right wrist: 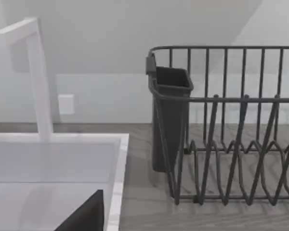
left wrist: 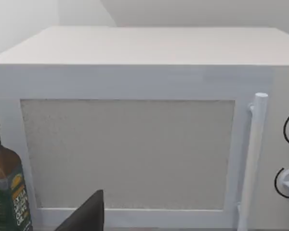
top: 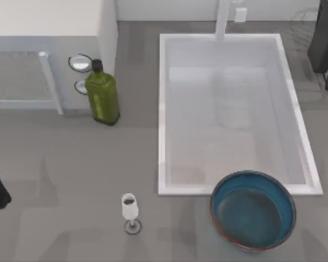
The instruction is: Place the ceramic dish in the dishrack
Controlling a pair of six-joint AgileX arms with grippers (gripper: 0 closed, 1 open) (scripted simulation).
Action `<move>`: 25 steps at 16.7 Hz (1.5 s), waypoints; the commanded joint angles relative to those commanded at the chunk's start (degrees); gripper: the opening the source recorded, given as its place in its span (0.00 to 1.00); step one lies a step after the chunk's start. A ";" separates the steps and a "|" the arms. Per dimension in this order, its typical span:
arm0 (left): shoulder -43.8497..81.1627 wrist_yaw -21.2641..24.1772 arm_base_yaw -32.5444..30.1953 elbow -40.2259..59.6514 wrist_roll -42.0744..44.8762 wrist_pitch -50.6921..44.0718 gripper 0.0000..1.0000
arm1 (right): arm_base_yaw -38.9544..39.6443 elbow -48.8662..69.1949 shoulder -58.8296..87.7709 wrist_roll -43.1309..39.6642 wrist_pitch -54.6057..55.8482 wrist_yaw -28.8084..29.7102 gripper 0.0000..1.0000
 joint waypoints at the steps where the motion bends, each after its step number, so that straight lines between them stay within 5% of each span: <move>1: 0.00 0.00 0.00 0.00 0.00 0.00 1.00 | 0.00 0.00 0.00 0.00 0.00 0.00 1.00; 7: 0.00 0.00 0.00 0.00 0.00 0.00 1.00 | 3.95 8.90 9.29 3.92 -8.49 0.01 1.00; 18: 0.00 0.00 0.00 0.00 0.00 0.00 1.00 | 21.26 47.95 66.27 21.67 -50.15 0.44 1.00; 25: 0.00 0.00 0.00 0.00 0.00 0.00 1.00 | 28.44 65.09 86.66 28.98 -66.04 0.66 1.00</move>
